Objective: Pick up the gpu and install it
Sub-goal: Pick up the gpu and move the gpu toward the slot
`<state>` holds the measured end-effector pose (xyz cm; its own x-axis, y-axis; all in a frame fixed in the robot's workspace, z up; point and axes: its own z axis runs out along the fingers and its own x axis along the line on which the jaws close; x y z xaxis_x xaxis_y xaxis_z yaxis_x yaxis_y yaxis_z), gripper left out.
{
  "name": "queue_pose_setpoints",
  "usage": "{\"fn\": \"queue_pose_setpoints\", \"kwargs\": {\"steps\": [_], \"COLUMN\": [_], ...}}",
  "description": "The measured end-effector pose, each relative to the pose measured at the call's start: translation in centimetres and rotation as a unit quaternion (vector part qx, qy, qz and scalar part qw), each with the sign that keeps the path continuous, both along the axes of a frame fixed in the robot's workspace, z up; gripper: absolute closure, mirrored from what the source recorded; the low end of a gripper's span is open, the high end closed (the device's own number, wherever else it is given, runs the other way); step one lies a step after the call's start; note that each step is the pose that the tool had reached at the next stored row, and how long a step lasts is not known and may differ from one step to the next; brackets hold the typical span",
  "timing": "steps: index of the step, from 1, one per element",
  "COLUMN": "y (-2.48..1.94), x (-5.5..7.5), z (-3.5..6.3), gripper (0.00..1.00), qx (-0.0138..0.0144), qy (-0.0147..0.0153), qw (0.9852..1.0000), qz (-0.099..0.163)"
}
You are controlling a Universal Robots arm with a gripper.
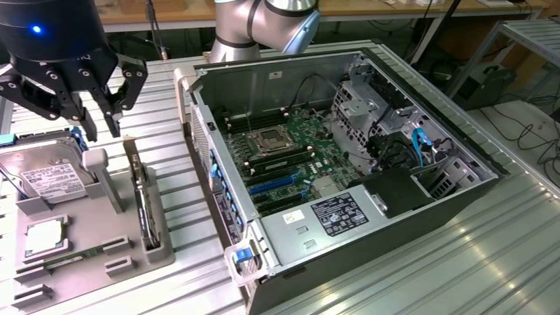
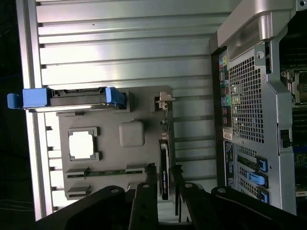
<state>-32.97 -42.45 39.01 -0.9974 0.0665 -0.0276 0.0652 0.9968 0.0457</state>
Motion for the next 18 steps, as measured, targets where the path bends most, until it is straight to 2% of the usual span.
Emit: {"fn": "queue_pose_setpoints", "kwargs": {"steps": [1,2,4,5,6,12,18], "y": [0.0,0.0,0.0,0.0,0.0,-0.06,-0.08], "x": [0.0,0.0,0.0,-0.1,-0.1,-0.1,-0.1], "z": [0.0,-0.01,-0.22,-0.34,-0.54,-1.29,-1.62], "gripper": [0.7,0.58,0.46,0.46,0.4,0.4,0.4], "qx": [0.0,0.0,0.0001,0.0,0.0,0.0,0.0], "qy": [0.0,0.0,0.0,0.0001,0.0001,0.0003,0.0001], "qw": [1.0,1.0,1.0,1.0,1.0,0.9999,0.9999], "qz": [0.0,0.0,0.0,0.0,0.001,0.011,0.015]}}
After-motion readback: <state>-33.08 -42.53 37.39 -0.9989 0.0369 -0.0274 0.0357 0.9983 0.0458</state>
